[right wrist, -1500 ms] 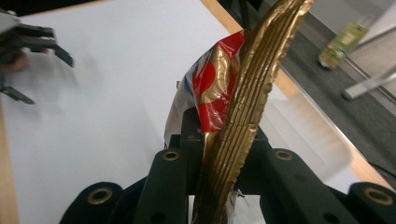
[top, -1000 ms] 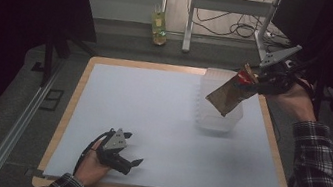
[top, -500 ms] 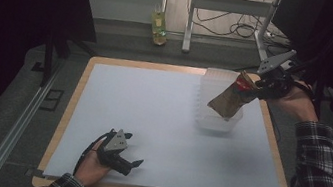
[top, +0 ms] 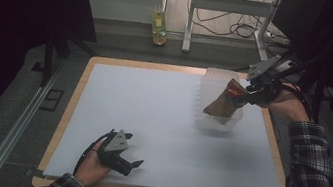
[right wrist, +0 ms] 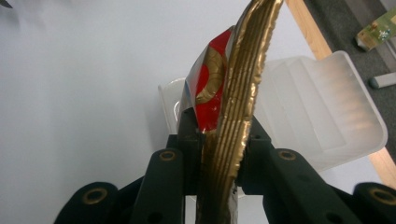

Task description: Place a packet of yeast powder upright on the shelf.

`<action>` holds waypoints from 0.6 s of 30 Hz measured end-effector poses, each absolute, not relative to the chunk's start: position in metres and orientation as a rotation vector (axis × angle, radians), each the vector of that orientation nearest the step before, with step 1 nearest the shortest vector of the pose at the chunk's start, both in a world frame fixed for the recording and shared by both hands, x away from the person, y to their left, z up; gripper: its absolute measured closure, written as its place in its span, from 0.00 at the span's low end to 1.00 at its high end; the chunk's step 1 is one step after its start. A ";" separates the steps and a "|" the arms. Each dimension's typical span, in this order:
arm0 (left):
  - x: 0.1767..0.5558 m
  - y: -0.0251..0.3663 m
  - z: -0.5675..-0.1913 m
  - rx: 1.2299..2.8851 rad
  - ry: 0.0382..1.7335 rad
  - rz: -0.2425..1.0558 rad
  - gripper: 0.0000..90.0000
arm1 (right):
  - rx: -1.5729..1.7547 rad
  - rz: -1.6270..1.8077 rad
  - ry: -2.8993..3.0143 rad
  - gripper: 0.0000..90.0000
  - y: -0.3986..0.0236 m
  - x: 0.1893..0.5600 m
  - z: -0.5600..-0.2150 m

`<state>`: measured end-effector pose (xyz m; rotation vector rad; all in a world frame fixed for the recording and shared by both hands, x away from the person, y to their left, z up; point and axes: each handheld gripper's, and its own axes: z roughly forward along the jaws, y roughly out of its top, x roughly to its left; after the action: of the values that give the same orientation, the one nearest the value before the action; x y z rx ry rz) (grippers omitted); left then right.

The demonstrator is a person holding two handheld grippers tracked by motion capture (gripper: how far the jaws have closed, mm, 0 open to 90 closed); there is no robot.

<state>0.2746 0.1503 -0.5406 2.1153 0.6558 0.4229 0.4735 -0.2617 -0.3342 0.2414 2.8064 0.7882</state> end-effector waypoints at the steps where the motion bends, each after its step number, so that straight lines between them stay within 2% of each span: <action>1: 0.275 0.150 -0.541 2.116 0.655 0.423 0.04 | 0.247 0.784 2.810 0.82 -0.261 0.474 -0.336; 11: 0.275 0.151 -0.540 2.118 0.656 0.427 0.04 | 0.295 0.797 2.812 0.82 -0.253 0.482 -0.350; 18: 0.274 0.151 -0.541 2.123 0.653 0.426 0.04 | 0.327 0.810 2.799 0.86 -0.253 0.483 -0.355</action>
<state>0.2744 0.1506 -0.5406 2.1232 0.6527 0.4264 0.4832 -0.2529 -0.3550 0.3271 2.7988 0.8105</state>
